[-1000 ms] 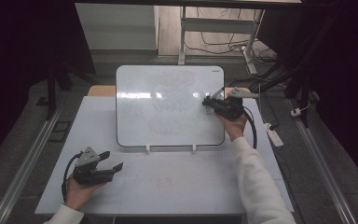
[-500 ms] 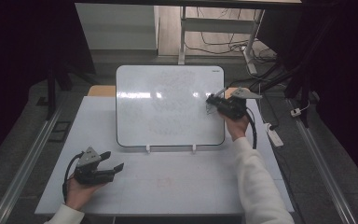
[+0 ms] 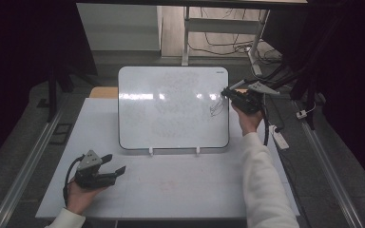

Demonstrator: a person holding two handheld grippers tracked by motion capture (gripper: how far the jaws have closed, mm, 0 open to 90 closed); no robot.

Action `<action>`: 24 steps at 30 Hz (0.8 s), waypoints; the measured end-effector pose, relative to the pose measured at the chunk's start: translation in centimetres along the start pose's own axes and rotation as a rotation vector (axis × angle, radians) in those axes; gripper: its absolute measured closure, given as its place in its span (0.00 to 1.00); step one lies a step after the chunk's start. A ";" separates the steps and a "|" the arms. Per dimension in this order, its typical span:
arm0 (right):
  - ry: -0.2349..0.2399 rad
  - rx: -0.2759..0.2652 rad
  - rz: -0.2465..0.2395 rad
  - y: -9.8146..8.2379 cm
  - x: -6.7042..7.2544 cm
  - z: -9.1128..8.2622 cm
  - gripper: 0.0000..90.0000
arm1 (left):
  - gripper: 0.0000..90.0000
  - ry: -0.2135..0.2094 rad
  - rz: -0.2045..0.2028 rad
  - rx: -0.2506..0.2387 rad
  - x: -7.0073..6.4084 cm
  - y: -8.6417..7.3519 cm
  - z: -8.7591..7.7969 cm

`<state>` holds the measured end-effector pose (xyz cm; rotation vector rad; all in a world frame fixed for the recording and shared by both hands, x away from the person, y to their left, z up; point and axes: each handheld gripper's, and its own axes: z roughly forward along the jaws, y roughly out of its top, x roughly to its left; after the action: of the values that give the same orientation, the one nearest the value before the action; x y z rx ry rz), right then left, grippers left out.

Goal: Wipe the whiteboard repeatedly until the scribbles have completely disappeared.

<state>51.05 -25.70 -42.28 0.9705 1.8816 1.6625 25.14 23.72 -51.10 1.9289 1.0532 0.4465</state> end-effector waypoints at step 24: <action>0.085 0.092 -0.052 -2.0 1.8 -0.5 0.87 | 0.31 -0.006 -0.009 0.012 0.1 0.0 0.3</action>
<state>49.07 -24.72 -43.92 0.8913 2.0376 1.6234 25.41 23.69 -51.25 1.9341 1.0619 0.4304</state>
